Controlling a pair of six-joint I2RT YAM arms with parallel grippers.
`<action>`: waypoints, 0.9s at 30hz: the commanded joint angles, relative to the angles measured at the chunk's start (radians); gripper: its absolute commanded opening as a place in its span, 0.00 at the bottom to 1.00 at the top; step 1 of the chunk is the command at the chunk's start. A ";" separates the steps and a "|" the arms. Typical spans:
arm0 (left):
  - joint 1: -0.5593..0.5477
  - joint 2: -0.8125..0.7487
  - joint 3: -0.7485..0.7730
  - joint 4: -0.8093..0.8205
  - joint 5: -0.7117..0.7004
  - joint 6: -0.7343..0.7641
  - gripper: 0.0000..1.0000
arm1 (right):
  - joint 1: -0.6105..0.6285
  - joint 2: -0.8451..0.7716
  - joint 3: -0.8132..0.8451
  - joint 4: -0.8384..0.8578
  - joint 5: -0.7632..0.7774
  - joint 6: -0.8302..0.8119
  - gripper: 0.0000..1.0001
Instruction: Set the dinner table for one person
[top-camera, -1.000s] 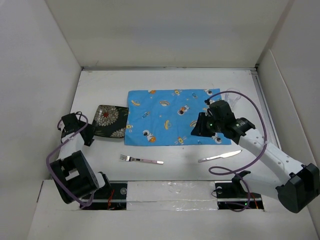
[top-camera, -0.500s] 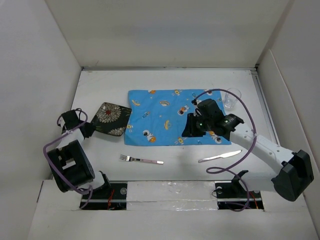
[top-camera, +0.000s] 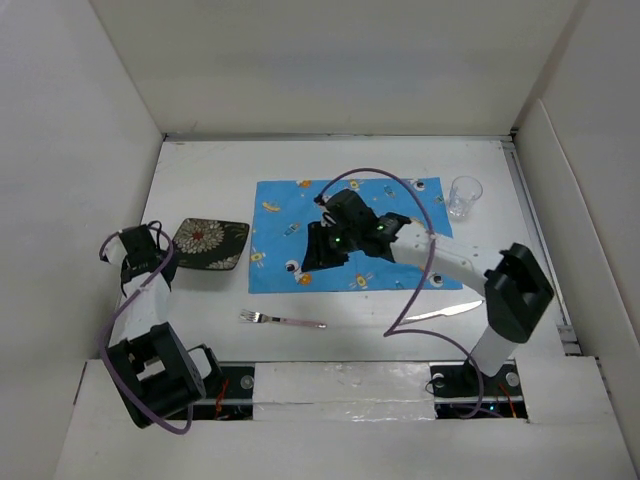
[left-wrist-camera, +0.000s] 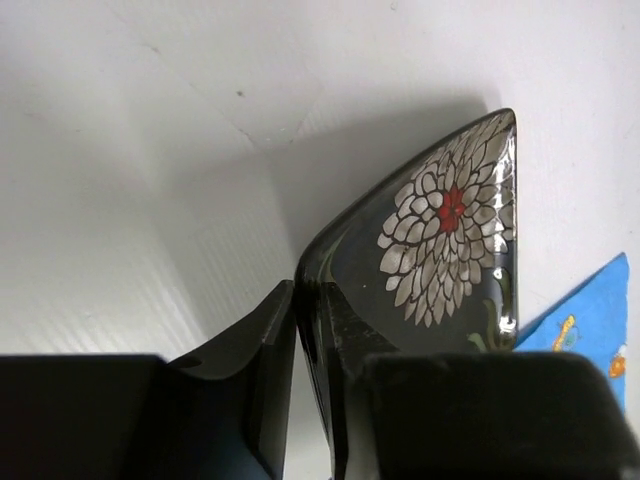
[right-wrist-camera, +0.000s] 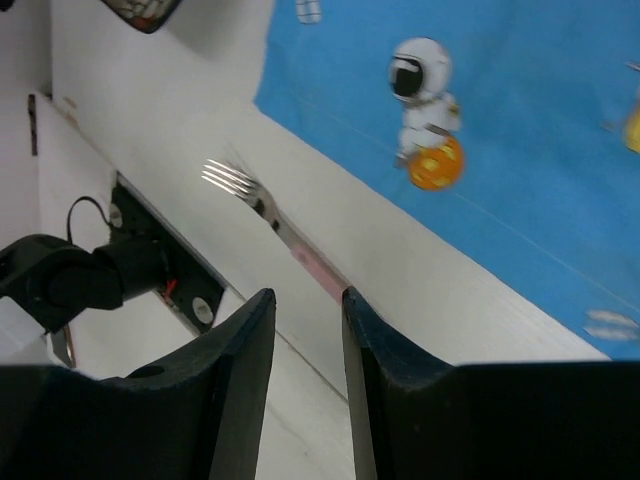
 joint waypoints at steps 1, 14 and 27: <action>0.007 -0.030 -0.017 -0.015 -0.061 -0.007 0.14 | 0.073 0.091 0.126 0.129 -0.062 0.075 0.39; 0.007 -0.078 0.017 -0.032 0.072 0.004 0.40 | 0.143 0.479 0.445 0.174 0.059 0.247 0.45; -0.296 -0.274 0.152 -0.205 0.215 0.166 0.36 | 0.153 0.681 0.663 0.158 0.146 0.339 0.52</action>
